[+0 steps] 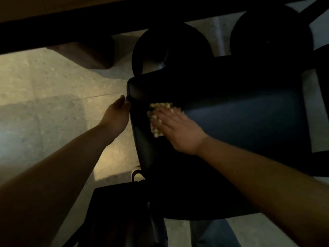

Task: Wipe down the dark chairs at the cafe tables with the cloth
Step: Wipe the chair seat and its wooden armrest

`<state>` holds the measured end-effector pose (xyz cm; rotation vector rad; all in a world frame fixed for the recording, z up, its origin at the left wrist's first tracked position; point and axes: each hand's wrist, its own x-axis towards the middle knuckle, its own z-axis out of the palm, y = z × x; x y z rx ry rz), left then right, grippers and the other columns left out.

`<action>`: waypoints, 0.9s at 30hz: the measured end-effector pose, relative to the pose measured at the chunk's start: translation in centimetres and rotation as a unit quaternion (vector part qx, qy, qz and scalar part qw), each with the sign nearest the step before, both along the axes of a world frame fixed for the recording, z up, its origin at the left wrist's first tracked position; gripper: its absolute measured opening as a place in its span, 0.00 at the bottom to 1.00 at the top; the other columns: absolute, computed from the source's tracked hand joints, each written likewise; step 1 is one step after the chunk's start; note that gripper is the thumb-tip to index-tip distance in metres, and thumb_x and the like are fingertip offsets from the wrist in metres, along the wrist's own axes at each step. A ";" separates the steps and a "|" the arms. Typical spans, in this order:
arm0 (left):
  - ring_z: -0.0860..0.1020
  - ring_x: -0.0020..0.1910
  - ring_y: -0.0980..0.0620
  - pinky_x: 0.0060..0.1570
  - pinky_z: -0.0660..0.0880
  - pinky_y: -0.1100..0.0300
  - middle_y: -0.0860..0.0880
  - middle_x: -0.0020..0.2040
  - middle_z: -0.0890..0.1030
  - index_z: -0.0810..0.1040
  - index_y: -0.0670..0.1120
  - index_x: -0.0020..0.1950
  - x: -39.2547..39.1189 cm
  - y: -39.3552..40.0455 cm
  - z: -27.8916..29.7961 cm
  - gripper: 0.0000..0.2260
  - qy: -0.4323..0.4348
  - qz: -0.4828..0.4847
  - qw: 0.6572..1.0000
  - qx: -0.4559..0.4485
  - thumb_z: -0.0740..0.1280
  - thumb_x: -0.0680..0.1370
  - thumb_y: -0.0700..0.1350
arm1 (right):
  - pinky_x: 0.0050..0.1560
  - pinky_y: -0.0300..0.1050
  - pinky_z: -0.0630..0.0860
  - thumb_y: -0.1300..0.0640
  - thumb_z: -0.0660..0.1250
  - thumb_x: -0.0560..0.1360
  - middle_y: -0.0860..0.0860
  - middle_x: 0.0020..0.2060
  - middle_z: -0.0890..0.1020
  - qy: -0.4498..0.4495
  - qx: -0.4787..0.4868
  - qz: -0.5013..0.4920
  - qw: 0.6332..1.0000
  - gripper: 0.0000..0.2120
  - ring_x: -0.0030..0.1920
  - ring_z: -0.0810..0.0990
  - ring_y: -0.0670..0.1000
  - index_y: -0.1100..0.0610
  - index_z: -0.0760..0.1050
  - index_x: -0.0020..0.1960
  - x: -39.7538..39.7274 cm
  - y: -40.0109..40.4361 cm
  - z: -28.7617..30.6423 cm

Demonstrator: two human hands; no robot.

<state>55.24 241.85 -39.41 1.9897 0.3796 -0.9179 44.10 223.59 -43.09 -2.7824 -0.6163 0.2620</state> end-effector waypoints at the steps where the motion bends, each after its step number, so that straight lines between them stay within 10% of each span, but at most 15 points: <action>1: 0.74 0.63 0.49 0.63 0.69 0.55 0.48 0.65 0.75 0.67 0.44 0.73 0.0 0.2 0.0 0.17 0.009 0.019 1.000 -0.022 0.54 0.85 0.46 | 0.73 0.57 0.52 0.61 0.62 0.73 0.59 0.73 0.65 0.002 -0.009 0.002 1.000 0.28 0.74 0.59 0.60 0.60 0.64 0.73 1.5 -0.8 0.0; 4: 0.75 0.47 0.55 0.43 0.67 0.60 0.50 0.54 0.77 0.70 0.45 0.70 0.1 0.2 0.3 0.16 0.045 0.114 0.989 -0.079 0.52 0.85 0.47 | 0.76 0.53 0.46 0.58 0.56 0.77 0.57 0.76 0.57 -0.001 -0.018 -0.155 0.988 0.29 0.77 0.51 0.57 0.58 0.55 0.77 6.0 -0.7 -0.3; 7: 0.75 0.55 0.55 0.49 0.69 0.60 0.48 0.59 0.75 0.66 0.45 0.74 0.0 0.5 0.6 0.18 0.085 0.117 0.985 -0.093 0.50 0.85 0.48 | 0.74 0.53 0.39 0.54 0.54 0.79 0.54 0.77 0.53 0.003 -0.010 -0.303 0.953 0.27 0.77 0.48 0.56 0.55 0.55 0.77 7.0 3.3 -0.3; 14: 0.73 0.65 0.53 0.64 0.67 0.53 0.50 0.62 0.77 0.72 0.48 0.66 -1.6 1.4 0.5 0.17 0.117 0.132 0.980 -0.090 0.54 0.84 0.56 | 0.74 0.50 0.38 0.59 0.58 0.76 0.53 0.77 0.54 0.018 -0.025 -0.037 0.999 0.31 0.77 0.47 0.54 0.55 0.54 0.77 5.5 3.5 0.2; 20: 0.77 0.36 0.67 0.40 0.71 0.70 0.59 0.42 0.79 0.78 0.55 0.48 -3.5 1.5 -0.6 0.09 0.045 0.062 0.994 -0.076 0.63 0.81 0.41 | 0.76 0.54 0.44 0.60 0.54 0.78 0.55 0.77 0.53 0.029 -0.020 -0.258 0.966 0.28 0.77 0.48 0.56 0.57 0.54 0.77 7.5 0.7 0.0; 27: 0.78 0.45 0.58 0.40 0.71 0.68 0.57 0.48 0.80 0.75 0.56 0.54 -3.3 1.5 -0.4 0.13 0.020 -0.006 0.998 -0.058 0.65 0.78 0.38 | 0.70 0.62 0.52 0.59 0.72 0.68 0.59 0.72 0.67 0.058 0.000 0.123 0.991 0.32 0.72 0.63 0.61 0.58 0.69 0.71 -7.5 3.8 0.8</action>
